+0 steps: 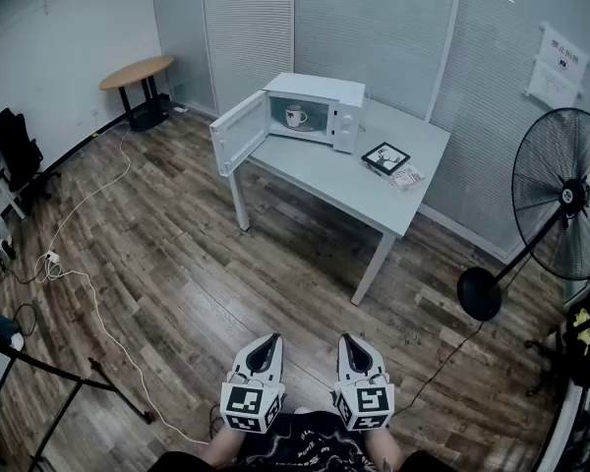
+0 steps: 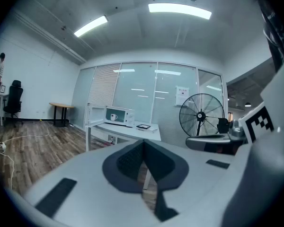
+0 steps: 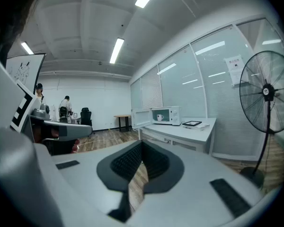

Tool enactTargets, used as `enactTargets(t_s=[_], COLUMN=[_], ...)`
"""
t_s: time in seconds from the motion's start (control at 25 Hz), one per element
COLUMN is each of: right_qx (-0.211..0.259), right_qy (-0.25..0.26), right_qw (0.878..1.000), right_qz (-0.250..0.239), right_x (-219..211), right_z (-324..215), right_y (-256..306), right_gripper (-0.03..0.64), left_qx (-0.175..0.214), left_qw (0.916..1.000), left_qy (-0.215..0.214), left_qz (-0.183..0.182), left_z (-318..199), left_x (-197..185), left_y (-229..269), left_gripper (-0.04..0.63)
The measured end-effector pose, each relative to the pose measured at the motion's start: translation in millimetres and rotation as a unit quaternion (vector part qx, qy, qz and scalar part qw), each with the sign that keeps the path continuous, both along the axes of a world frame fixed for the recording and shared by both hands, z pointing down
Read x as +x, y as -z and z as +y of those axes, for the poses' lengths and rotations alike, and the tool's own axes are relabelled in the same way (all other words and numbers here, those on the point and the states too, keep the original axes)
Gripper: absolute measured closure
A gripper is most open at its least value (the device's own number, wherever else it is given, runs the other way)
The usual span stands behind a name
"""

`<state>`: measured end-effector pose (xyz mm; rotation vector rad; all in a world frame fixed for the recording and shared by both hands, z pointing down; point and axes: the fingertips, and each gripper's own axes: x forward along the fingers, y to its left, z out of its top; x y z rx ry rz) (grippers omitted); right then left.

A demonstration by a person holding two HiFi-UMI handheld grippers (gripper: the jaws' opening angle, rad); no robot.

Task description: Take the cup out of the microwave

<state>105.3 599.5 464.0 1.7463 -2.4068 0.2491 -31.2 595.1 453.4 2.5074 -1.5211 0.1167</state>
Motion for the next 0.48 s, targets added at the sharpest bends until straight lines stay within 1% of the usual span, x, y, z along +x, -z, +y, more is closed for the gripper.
enactTargets(t_s=[0.28,0.48], right_qx=[-0.004,-0.012], right_qy=[0.008,0.019], right_qw=[1.000,1.000], right_qz=[-0.002,-0.023], right_x=[9.1,13.8], right_z=[0.3,-0.3], right_y=[-8.3,-14.8], right_gripper=[0.614,0.614], left_qx=[-0.003,-0.016], left_qw=[0.9999,0.9995], left_qy=[0.014,0.028], left_qz=[0.000,-0.003], left_z=[3.2,3.8], left_x=[6.5,8.6], left_y=[-6.9,-15.1], left_gripper=[0.589,0.589])
